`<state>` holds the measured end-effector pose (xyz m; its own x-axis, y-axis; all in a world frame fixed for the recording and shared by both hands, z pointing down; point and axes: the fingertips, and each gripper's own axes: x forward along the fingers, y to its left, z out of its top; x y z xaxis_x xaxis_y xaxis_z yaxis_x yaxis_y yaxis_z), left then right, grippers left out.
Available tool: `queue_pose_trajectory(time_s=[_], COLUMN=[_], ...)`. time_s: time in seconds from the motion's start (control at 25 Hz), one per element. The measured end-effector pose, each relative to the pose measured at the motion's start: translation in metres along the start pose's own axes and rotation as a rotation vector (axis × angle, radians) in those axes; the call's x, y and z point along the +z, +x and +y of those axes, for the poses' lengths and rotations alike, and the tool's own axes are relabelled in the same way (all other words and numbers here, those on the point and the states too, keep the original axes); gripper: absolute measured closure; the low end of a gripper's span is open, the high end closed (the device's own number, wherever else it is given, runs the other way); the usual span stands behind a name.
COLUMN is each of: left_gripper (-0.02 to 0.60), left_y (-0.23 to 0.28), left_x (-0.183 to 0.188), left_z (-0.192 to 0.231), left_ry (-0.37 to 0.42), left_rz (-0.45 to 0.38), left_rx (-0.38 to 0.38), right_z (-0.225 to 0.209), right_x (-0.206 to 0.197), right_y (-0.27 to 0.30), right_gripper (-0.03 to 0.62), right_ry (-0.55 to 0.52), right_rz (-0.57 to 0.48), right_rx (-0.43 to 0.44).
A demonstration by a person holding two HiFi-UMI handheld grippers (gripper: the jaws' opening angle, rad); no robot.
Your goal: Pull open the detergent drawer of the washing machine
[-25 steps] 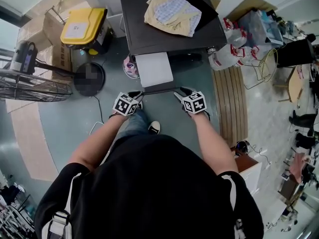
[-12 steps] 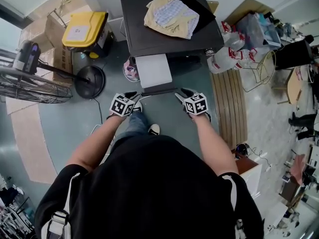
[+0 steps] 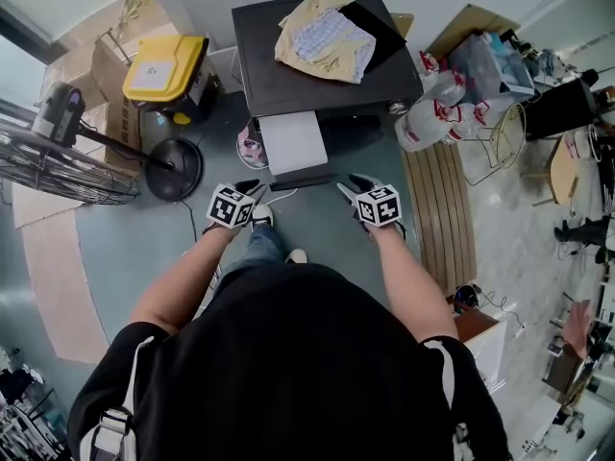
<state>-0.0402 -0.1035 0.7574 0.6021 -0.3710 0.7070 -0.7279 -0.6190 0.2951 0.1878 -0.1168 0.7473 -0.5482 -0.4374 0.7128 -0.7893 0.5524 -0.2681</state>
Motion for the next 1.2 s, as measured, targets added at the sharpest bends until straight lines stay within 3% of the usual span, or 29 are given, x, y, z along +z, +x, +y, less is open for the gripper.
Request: queue_pose_trajectory(time_s=[1.2], left_gripper=[0.462], left_y=[-0.066], left_x=[0.036], left_z=[-0.034], left_ry=[0.014], left_rz=[-0.145], left_rx=[0.005], right_z=[0.018], right_x=[0.019], right_y=[-0.082], right_gripper=[0.422], right_ry=[-0.023], right_rz=[-0.153], right_rx=[-0.044])
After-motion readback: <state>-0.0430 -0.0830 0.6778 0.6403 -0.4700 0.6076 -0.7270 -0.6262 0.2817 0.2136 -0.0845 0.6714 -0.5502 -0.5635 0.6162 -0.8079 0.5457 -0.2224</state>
